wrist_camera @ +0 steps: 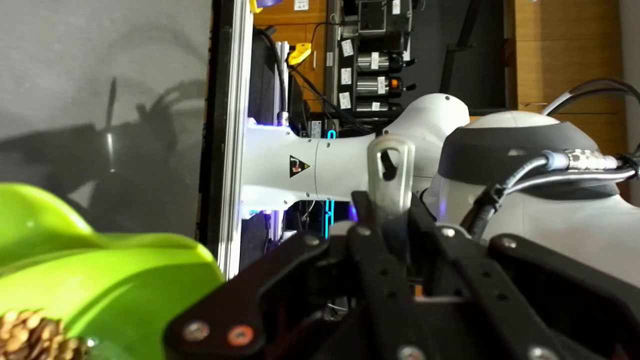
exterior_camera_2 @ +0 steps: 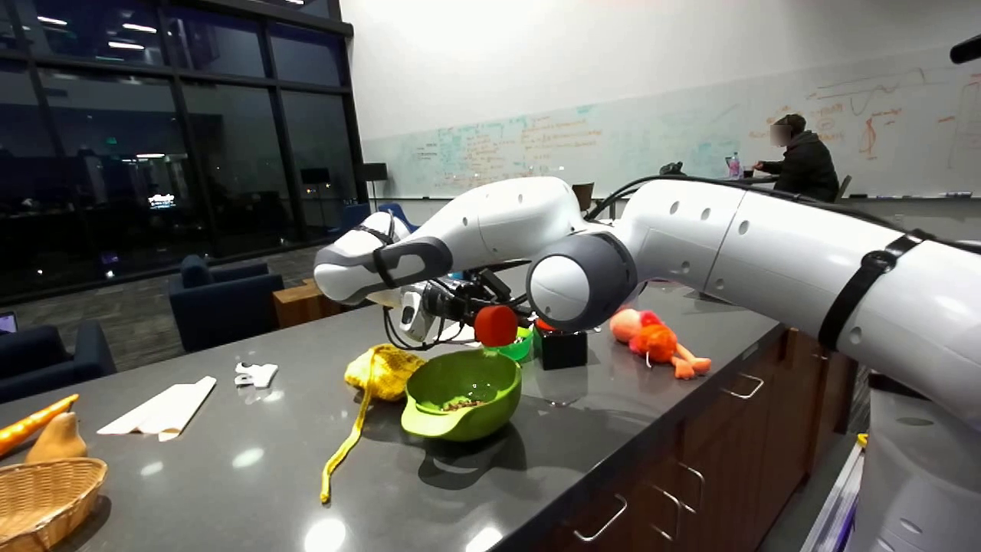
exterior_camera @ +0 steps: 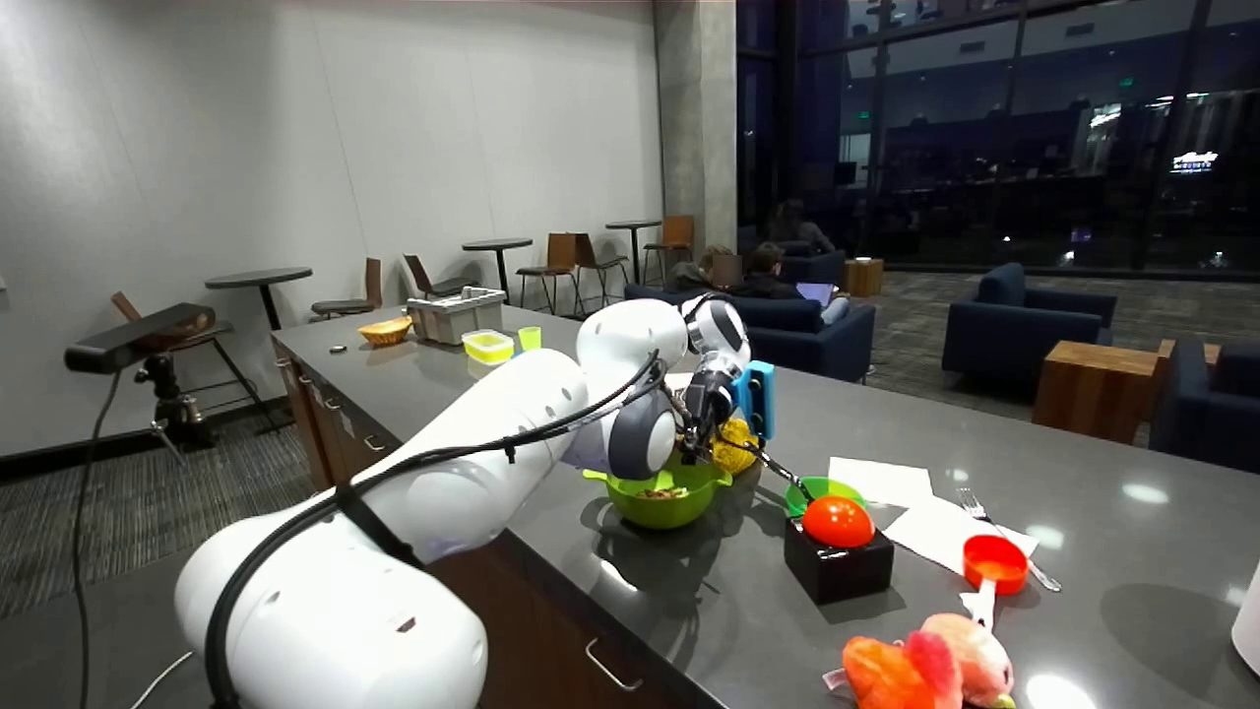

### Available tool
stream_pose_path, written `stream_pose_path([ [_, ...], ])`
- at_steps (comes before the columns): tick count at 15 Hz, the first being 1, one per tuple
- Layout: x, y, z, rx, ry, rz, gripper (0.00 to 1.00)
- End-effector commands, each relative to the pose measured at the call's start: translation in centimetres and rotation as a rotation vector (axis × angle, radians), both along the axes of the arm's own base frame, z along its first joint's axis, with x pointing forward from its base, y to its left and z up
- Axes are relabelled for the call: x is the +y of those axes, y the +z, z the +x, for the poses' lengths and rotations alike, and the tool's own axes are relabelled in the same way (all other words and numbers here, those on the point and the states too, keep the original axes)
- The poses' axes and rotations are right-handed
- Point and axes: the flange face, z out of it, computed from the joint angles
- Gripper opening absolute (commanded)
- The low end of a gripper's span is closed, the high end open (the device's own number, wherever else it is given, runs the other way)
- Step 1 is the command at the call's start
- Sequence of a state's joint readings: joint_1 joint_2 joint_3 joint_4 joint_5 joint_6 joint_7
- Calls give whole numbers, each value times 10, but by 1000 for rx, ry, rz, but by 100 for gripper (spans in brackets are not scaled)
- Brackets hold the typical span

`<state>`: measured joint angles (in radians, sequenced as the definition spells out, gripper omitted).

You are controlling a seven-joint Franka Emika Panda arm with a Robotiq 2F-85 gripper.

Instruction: Pour the contents from the red pot into the green bowl

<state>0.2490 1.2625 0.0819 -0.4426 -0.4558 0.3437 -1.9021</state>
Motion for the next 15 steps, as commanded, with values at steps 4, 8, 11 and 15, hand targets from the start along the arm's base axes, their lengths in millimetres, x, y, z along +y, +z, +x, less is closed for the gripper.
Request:
stream_pose_path([
  [4,16,45,14,-236,-57,127,4],
  [8,30,63,25,-371,-77,176,4],
  [11,35,78,34,-473,-75,200,4],
  [15,32,107,47,-626,-65,203,4],
])
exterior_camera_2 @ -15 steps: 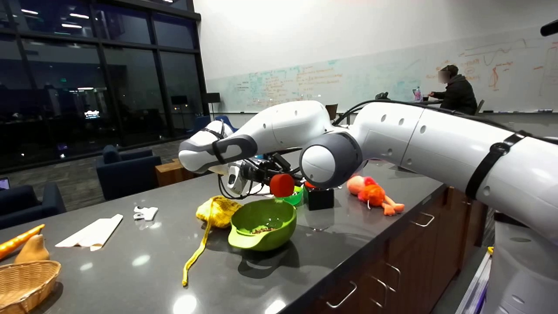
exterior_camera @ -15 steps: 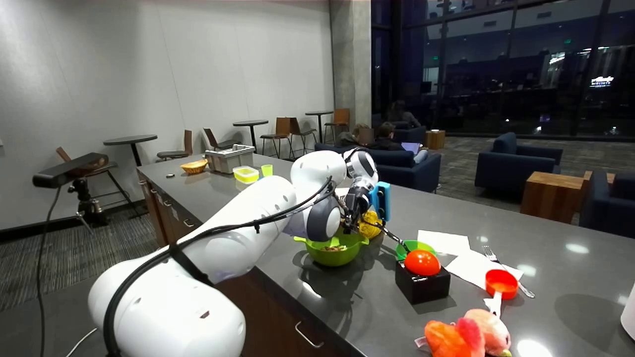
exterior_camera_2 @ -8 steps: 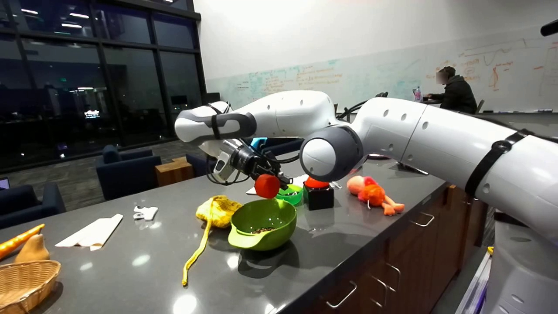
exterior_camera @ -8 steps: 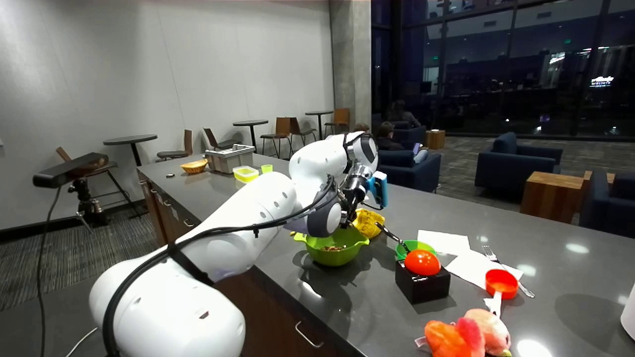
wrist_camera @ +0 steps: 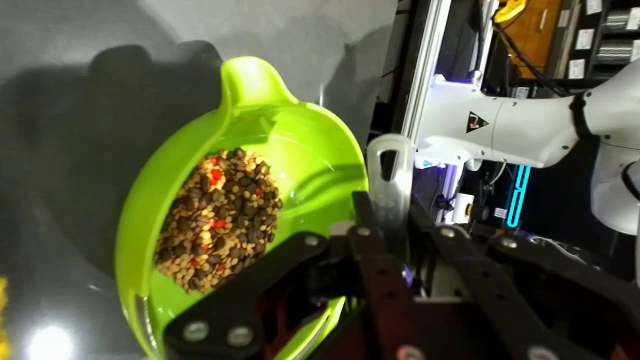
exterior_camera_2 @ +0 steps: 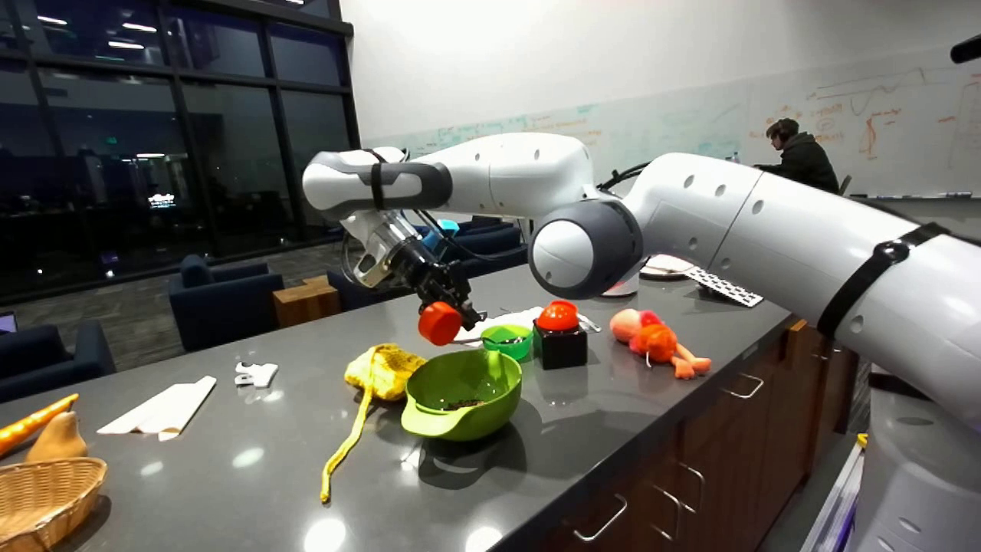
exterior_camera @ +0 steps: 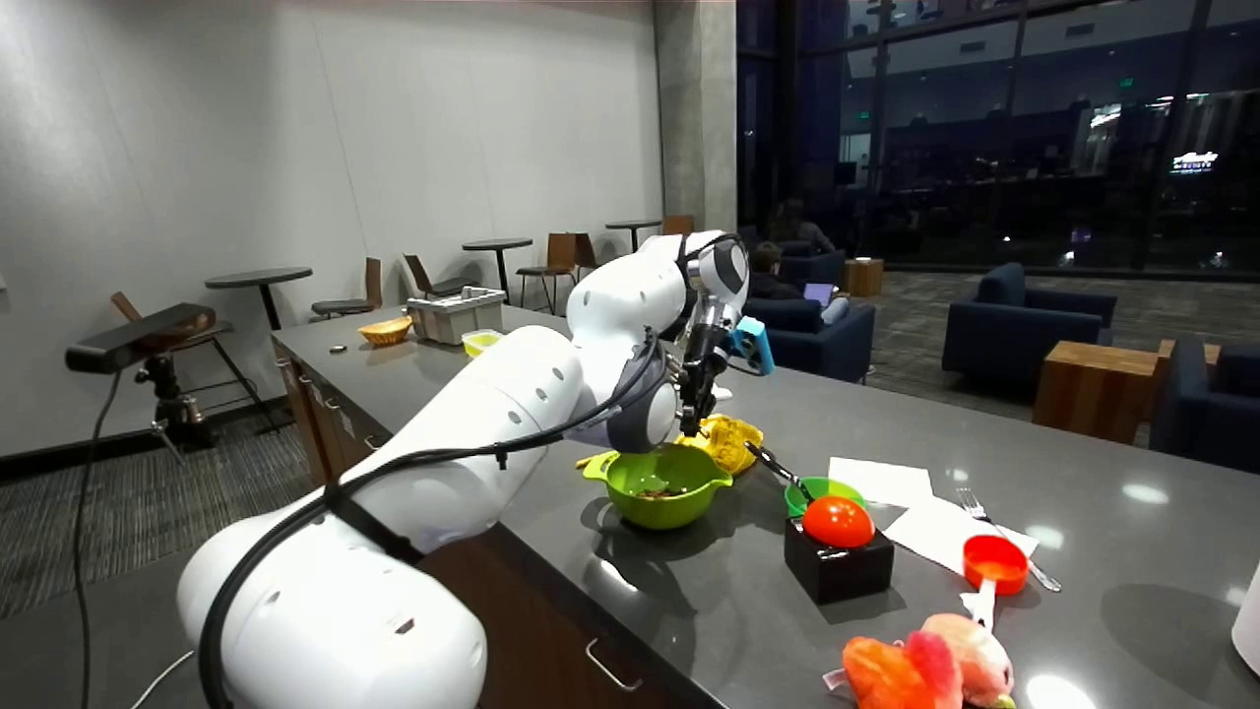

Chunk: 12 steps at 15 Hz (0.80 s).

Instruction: Pour the contents from the red pot into the green bowl

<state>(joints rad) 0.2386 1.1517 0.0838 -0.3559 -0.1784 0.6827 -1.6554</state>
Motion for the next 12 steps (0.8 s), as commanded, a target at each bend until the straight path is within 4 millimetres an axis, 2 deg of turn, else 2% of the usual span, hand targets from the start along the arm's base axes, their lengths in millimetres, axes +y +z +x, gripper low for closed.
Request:
stream_pose_path([
  [1,-3,37,11,-148,-25,-2,4],
  [7,-22,75,41,-428,-117,-11,4],
  [12,-58,85,74,-659,-244,-73,4],
])
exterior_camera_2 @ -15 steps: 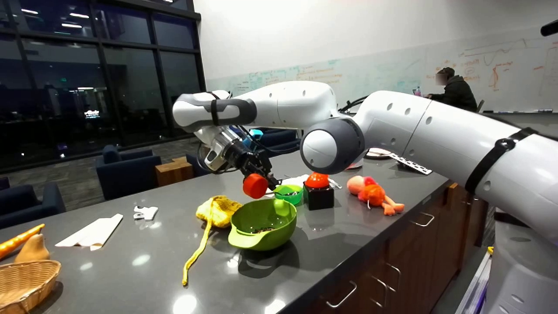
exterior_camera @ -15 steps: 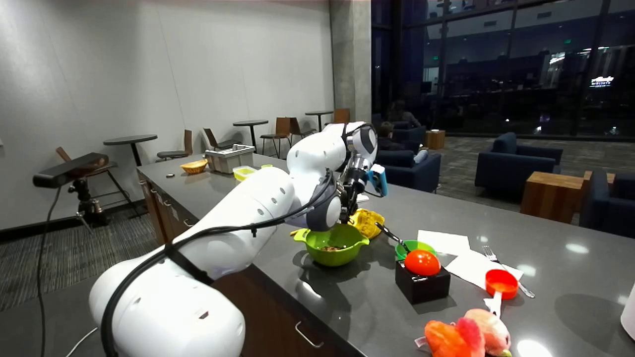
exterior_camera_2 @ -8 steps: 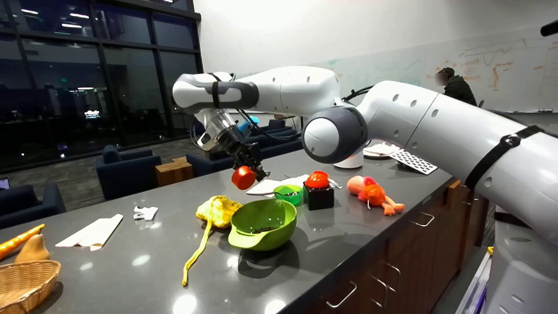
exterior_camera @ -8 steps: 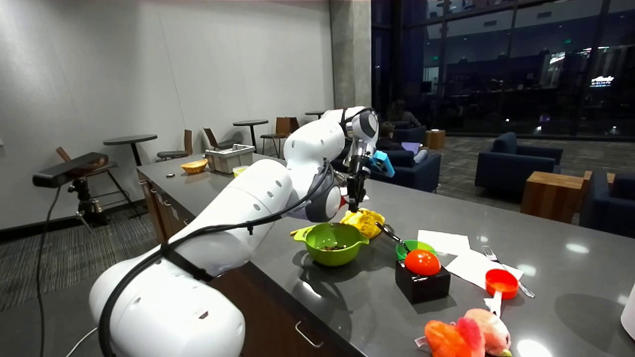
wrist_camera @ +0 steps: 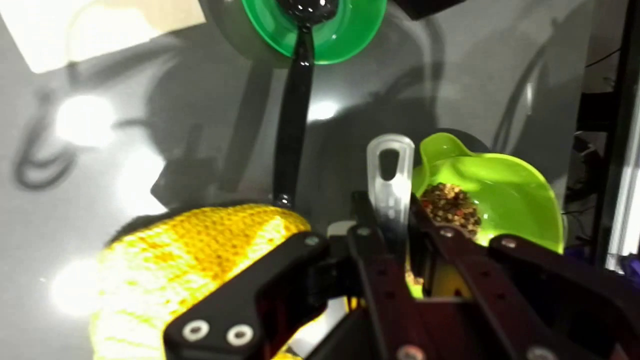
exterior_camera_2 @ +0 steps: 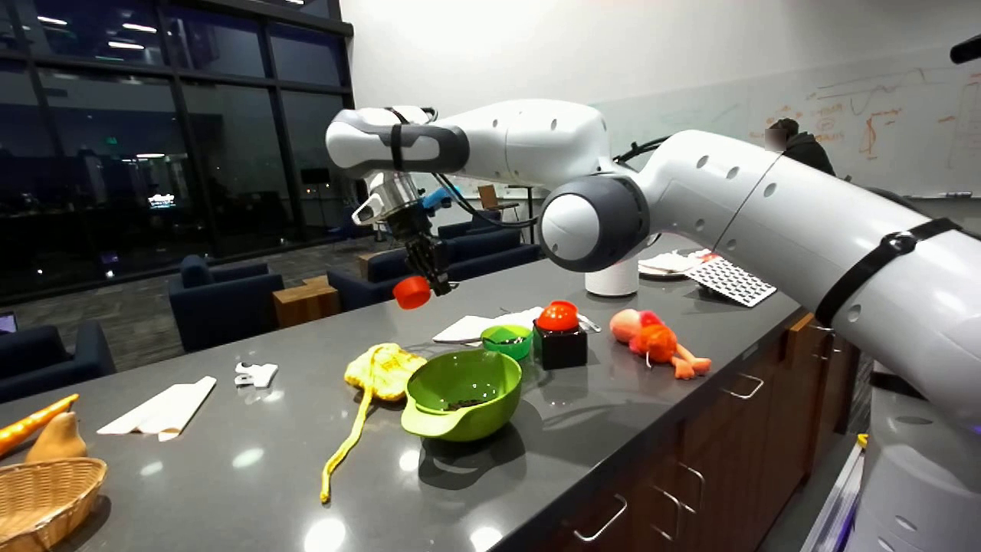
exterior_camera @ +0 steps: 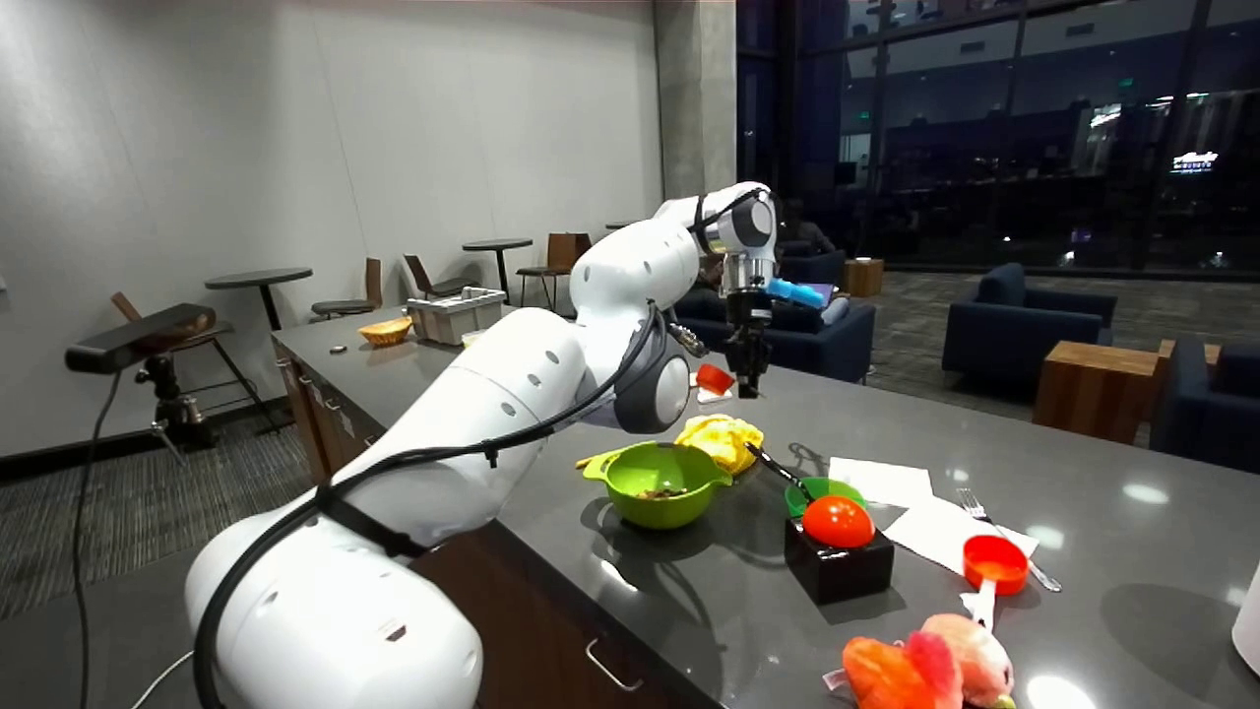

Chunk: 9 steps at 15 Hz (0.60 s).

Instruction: Pour the contents from the red pot into the green bowl

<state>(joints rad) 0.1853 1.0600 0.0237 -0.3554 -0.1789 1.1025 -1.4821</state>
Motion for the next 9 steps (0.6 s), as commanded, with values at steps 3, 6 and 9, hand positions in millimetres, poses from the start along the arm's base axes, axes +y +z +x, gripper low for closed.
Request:
stream_pose_path([
  [3,-42,9,30,-222,-169,-78,4],
  [6,-63,-3,42,-306,-257,-154,4],
  [9,-76,-26,55,-384,-341,-244,4],
])
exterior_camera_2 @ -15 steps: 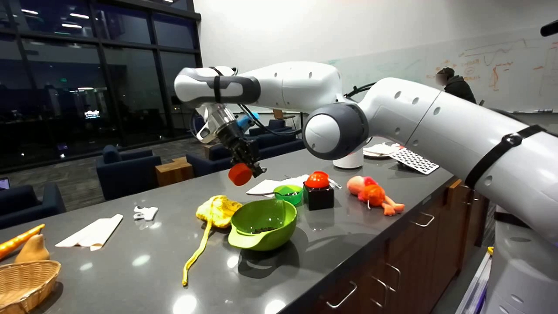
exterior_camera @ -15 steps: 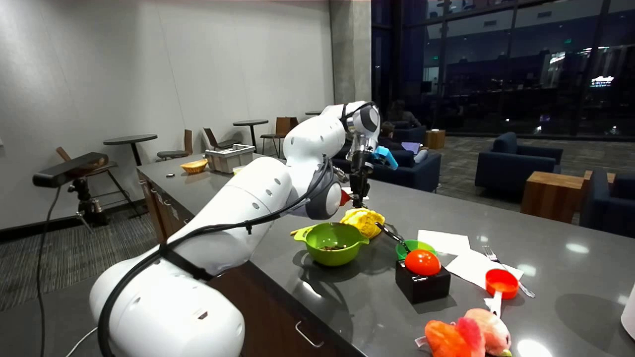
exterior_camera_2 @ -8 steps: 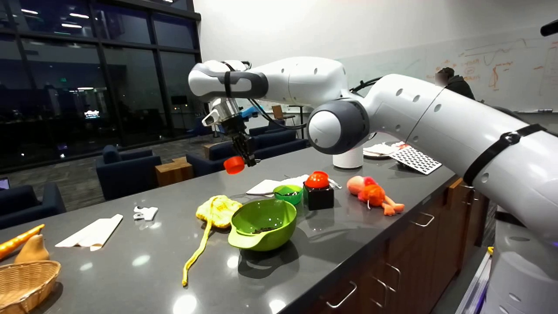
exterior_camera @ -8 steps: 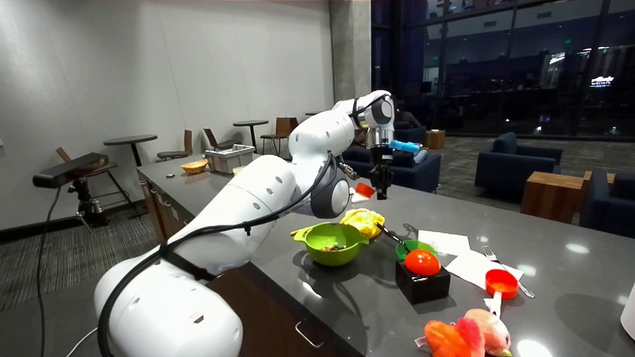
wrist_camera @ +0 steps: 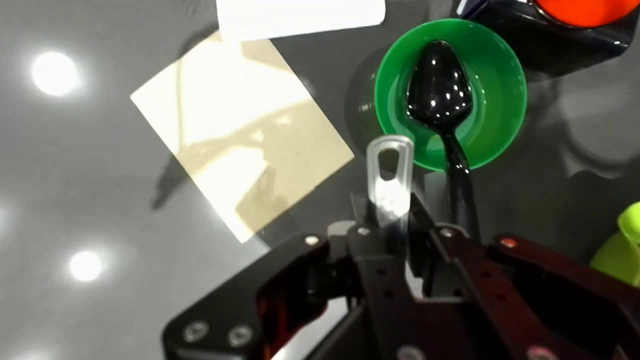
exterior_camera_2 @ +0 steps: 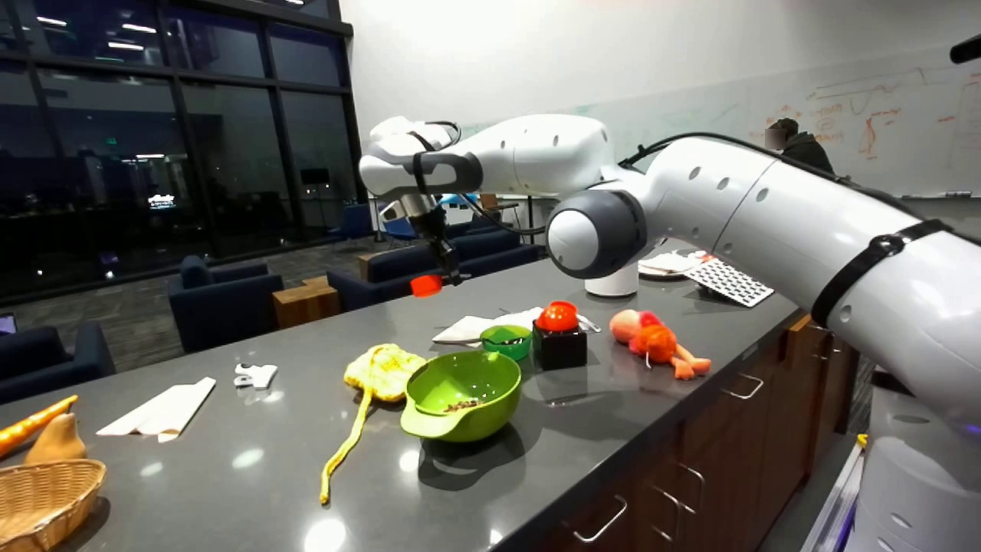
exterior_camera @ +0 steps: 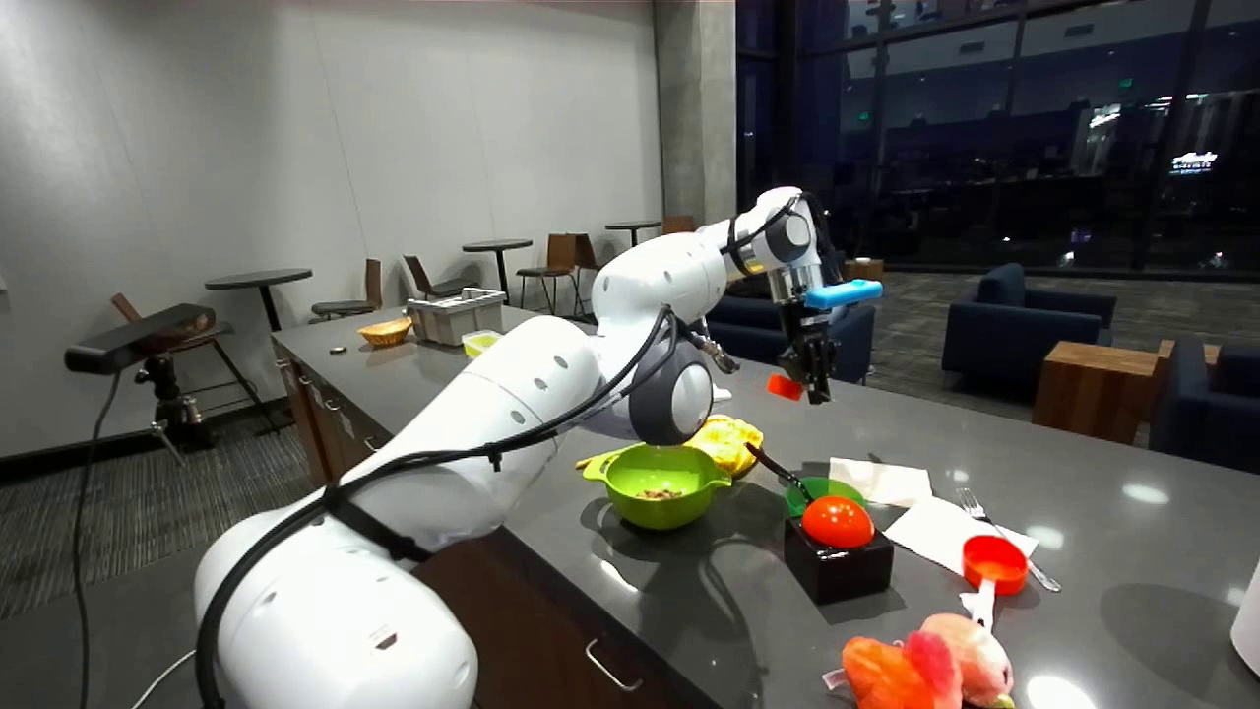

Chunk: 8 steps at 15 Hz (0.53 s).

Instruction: Pour the contents from the red pot into the green bowl

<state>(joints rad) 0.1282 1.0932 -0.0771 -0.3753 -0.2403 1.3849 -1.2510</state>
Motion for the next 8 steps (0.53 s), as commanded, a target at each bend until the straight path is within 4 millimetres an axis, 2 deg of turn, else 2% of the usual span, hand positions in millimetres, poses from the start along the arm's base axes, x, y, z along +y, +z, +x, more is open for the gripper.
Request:
stream_pose_path([
  [1,-10,-24,14,-101,-112,-107,4],
  [8,-23,-101,28,-178,-320,-130,4],
])
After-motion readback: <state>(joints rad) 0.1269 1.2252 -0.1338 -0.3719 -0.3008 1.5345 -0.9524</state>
